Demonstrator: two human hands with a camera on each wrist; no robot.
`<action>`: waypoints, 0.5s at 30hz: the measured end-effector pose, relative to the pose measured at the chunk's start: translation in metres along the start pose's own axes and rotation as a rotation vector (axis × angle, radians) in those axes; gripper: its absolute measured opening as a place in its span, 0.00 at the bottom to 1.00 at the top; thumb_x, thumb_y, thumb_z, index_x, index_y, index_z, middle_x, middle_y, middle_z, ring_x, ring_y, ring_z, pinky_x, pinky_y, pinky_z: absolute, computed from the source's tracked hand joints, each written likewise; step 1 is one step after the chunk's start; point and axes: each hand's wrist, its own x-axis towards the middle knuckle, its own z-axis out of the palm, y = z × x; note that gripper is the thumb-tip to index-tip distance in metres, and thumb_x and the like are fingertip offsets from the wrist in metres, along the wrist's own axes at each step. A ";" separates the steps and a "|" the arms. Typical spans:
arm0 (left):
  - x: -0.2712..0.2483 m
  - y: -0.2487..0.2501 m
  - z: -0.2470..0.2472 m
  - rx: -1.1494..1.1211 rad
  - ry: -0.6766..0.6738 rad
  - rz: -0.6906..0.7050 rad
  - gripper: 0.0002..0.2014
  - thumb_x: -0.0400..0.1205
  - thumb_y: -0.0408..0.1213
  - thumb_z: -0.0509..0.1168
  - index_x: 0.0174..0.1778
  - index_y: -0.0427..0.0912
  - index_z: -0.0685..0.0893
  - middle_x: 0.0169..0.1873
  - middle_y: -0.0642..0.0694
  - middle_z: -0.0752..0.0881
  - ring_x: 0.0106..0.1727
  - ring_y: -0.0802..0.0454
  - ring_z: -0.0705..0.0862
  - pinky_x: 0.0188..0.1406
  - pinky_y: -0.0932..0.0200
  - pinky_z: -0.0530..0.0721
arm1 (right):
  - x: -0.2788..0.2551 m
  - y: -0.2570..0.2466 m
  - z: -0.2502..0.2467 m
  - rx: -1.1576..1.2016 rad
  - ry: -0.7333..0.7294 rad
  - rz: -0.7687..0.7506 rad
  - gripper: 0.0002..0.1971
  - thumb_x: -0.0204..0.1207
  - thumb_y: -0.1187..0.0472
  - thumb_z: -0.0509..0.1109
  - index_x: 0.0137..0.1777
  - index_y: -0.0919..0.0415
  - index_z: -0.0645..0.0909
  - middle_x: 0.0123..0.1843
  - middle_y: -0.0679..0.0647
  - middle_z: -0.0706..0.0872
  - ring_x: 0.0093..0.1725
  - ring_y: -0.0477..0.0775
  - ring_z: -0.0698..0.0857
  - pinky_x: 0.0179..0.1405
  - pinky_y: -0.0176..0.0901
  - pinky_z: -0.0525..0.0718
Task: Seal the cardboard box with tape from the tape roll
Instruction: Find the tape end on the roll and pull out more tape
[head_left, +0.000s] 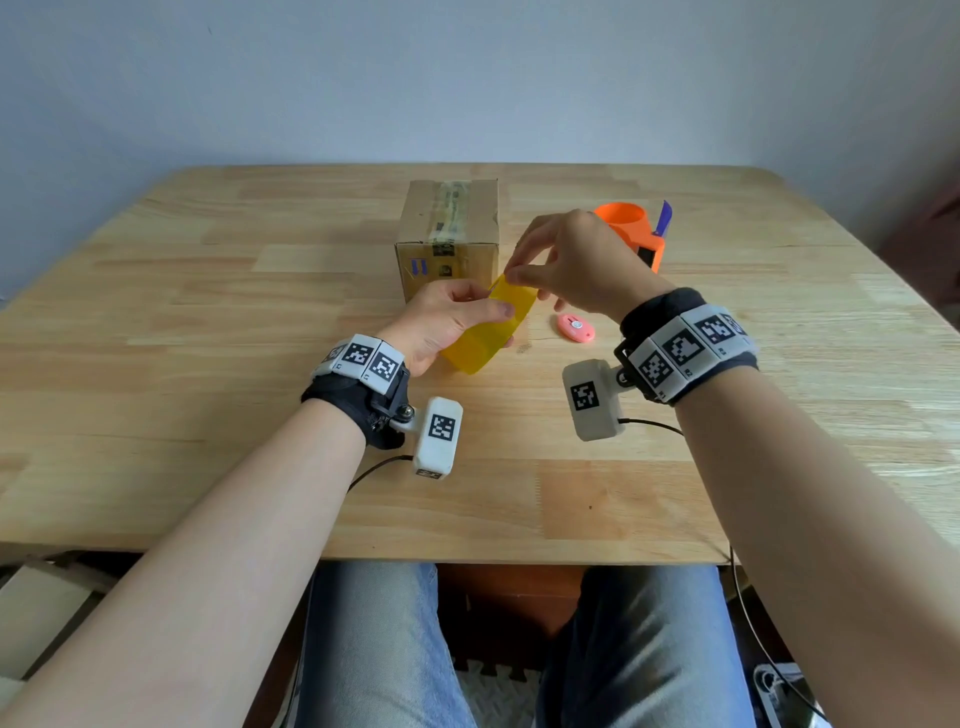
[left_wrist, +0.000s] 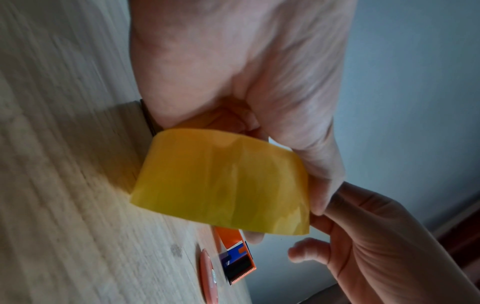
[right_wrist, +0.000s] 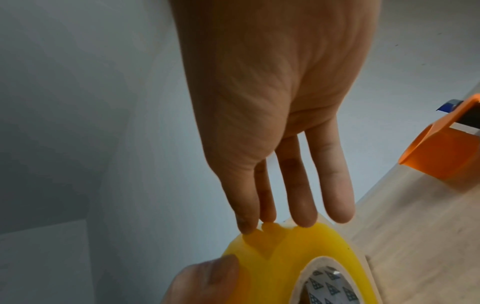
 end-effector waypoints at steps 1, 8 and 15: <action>0.000 0.000 0.000 0.001 -0.002 -0.001 0.06 0.76 0.35 0.78 0.44 0.43 0.87 0.42 0.41 0.94 0.43 0.40 0.94 0.50 0.43 0.86 | -0.001 -0.001 0.000 -0.022 -0.003 -0.029 0.02 0.79 0.56 0.78 0.45 0.50 0.90 0.50 0.43 0.87 0.32 0.52 0.92 0.27 0.50 0.91; -0.003 -0.003 -0.003 -0.013 -0.013 0.025 0.06 0.77 0.34 0.77 0.47 0.38 0.89 0.44 0.39 0.93 0.40 0.42 0.94 0.44 0.51 0.87 | -0.001 0.000 0.005 -0.053 -0.025 -0.122 0.05 0.80 0.62 0.72 0.42 0.53 0.85 0.45 0.46 0.85 0.25 0.43 0.90 0.25 0.54 0.87; -0.001 0.000 -0.004 0.009 -0.015 0.050 0.09 0.77 0.37 0.77 0.50 0.38 0.93 0.44 0.36 0.94 0.42 0.40 0.94 0.42 0.54 0.90 | -0.007 0.011 0.004 0.049 -0.004 -0.087 0.02 0.80 0.60 0.76 0.48 0.57 0.89 0.38 0.41 0.89 0.31 0.48 0.92 0.32 0.37 0.85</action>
